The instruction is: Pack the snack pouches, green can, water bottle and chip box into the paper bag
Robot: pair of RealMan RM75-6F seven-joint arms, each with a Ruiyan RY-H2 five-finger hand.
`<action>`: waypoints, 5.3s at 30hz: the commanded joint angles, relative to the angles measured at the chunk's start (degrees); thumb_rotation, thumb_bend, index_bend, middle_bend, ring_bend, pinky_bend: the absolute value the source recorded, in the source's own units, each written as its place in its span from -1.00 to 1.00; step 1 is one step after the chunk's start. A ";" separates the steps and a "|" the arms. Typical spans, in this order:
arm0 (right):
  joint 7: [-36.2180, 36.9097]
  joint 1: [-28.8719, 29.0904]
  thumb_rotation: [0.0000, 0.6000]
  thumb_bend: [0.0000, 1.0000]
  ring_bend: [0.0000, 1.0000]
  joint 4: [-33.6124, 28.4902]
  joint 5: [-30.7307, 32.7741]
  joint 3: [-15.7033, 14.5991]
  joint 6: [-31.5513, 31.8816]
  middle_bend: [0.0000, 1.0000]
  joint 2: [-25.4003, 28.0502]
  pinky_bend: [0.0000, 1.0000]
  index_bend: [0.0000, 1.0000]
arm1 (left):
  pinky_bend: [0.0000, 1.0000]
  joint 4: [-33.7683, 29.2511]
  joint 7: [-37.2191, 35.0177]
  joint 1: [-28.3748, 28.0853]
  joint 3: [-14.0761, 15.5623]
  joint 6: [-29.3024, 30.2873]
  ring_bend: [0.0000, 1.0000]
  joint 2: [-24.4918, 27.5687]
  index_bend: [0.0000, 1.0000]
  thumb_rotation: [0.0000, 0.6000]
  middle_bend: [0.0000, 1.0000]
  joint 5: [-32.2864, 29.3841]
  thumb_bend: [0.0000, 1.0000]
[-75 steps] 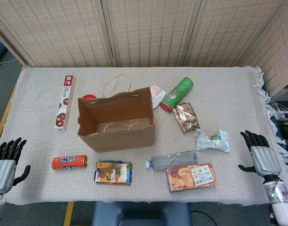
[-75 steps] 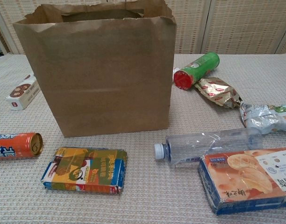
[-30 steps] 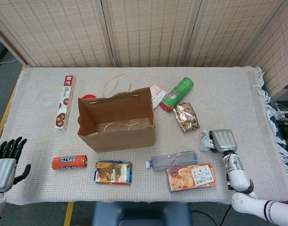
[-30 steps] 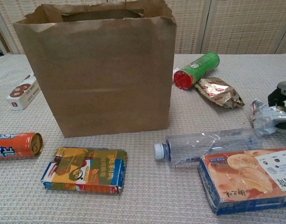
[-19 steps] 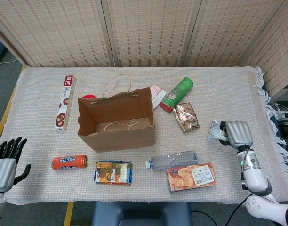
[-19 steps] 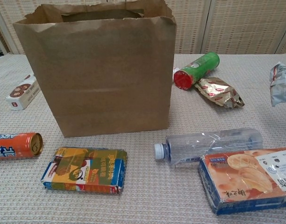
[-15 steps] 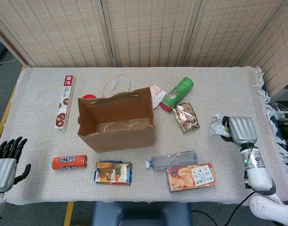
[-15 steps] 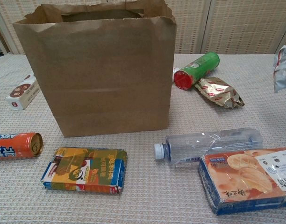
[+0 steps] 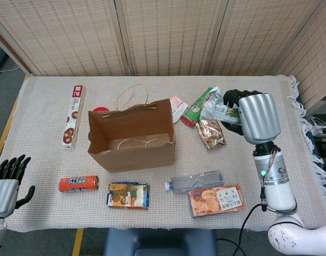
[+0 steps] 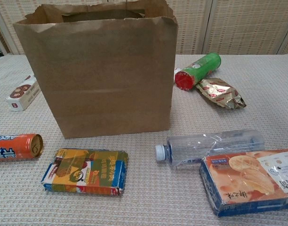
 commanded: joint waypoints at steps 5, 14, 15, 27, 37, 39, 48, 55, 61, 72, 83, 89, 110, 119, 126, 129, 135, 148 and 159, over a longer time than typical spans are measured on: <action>-14.87 11.25 1.00 -0.39 0.29 -0.04 0.62 -1.55 2.13 0.21 -12.76 0.34 0.42 | -1.00 0.34 -0.47 -0.04 0.14 0.00 -1.00 0.06 -0.98 1.00 -1.00 0.35 -0.23; -21.35 19.15 1.00 -0.39 0.29 10.69 4.06 -2.42 0.96 0.21 -24.09 0.33 0.41 | -1.00 0.52 -1.11 -0.05 0.18 -0.04 -1.00 0.11 -0.97 1.00 -1.00 0.45 -0.23; -21.40 19.65 1.00 -0.39 0.29 11.75 4.54 -2.21 0.89 0.21 -24.85 0.33 0.41 | -1.00 0.52 -1.22 -0.07 0.17 -0.09 -1.00 0.13 -0.97 1.00 -1.00 0.42 -0.23; -19.09 24.74 1.00 -0.39 0.28 22.47 6.61 -0.11 -0.78 0.21 -31.83 0.33 0.41 | -1.00 0.61 -2.04 -0.21 0.21 -0.44 -1.00 0.37 -0.96 1.00 -1.00 0.39 -0.23; -16.80 28.87 1.00 -0.40 0.27 30.44 5.25 0.41 -1.93 0.21 -37.86 0.32 0.39 | -1.00 0.52 -2.54 -0.32 0.20 -0.71 -1.00 0.55 -0.96 1.00 -1.00 0.28 -0.23; -15.78 29.58 1.00 -0.40 0.27 31.55 4.20 1.00 -1.49 0.21 -38.98 0.32 0.39 | -1.00 0.53 -2.75 -0.35 0.20 -0.78 -1.00 0.59 -0.95 1.00 -1.00 0.26 -0.23; -16.95 31.12 1.00 -0.40 0.26 33.45 3.21 1.71 -0.41 0.21 -41.15 0.32 0.38 | -1.00 0.52 -3.44 -0.40 0.31 -0.92 -1.00 0.85 -0.95 1.00 -1.00 0.40 -0.23; -21.90 29.85 1.00 -0.40 -0.06 30.81 9.81 -0.53 -2.72 0.05 -40.46 -0.14 -0.09 | -1.00 0.60 -3.47 -0.40 0.34 -0.88 -1.00 0.85 -0.95 1.00 -1.00 0.46 -0.23; -27.77 29.42 1.00 -0.73 -0.91 24.28 18.08 0.67 -1.98 -0.77 -37.55 -0.79 -1.00 | -1.00 0.63 -3.15 -0.37 0.35 -0.77 -1.00 0.75 -0.95 1.00 -1.00 0.46 -0.22; -23.07 22.18 1.00 -0.76 -0.93 10.81 14.44 1.07 4.15 -0.78 -26.34 -0.84 -1.00 | -1.00 0.75 -2.57 -0.28 0.38 -0.51 -1.00 0.53 -0.95 1.00 -1.00 0.51 -0.23; -10.89 8.46 1.00 -0.76 -0.98 9.82 23.47 -1.80 4.72 -0.80 -15.85 -0.91 -1.00 | -1.00 0.66 -1.26 -0.14 0.35 -0.07 -1.00 0.09 -0.95 1.00 -1.00 0.52 -0.23; -6.09 6.28 1.00 -0.77 -1.00 19.42 28.55 -4.37 1.13 -0.82 -19.67 -0.99 -1.00 | -1.00 0.54 -0.81 -0.18 0.17 -0.10 -1.00 -0.04 -0.95 1.00 -1.00 0.20 -0.23; -9.08 9.35 1.00 -0.77 -1.00 42.80 30.03 -8.09 -1.15 -0.91 -40.61 -1.00 -1.00 | -1.00 0.83 -2.52 -0.38 0.36 -0.54 -1.00 0.44 -0.95 1.00 -1.00 0.65 -0.23; -12.07 9.71 1.00 -0.77 -1.00 49.34 34.15 -5.07 -3.69 -0.91 -43.57 -1.00 -1.00 | -1.00 1.02 -2.44 -0.32 0.43 -0.33 -1.00 0.31 -0.95 1.00 -1.00 0.85 -0.23; -12.69 11.63 1.00 -0.77 -1.00 54.72 35.45 -2.13 -7.03 -0.91 -46.12 -1.00 -1.00 | -1.00 0.93 -1.89 -0.31 0.29 -0.24 -1.00 0.12 -0.95 1.00 -1.00 0.62 -0.22; -12.68 11.98 1.00 -0.77 -1.00 55.41 35.50 -1.71 -7.43 -0.91 -46.65 -1.00 -1.00 | -1.00 0.92 -1.89 -0.31 0.28 -0.25 -1.00 0.11 -0.95 1.00 -1.00 0.58 -0.22; -13.32 13.73 1.00 -0.77 -1.00 59.31 35.59 -0.89 -8.88 -0.91 -50.30 -1.00 -1.00 | -1.00 0.94 -2.44 -0.38 0.28 -0.43 -1.00 0.25 -0.94 1.00 -1.00 0.58 -0.23; -14.18 14.57 1.00 -0.77 -1.00 68.68 36.14 1.25 -12.01 -0.91 -54.41 -1.00 -1.00 | -1.00 1.27 -2.87 -0.32 0.32 -0.14 -1.00 0.14 -0.93 1.00 -1.00 0.91 -0.23; -16.26 14.79 1.00 -0.77 -1.00 75.52 37.24 2.61 -15.17 -0.91 -57.14 -0.97 -1.00 | -1.00 1.08 -2.93 -0.40 0.27 -0.31 -1.00 0.28 -0.93 1.00 -1.00 0.79 -0.23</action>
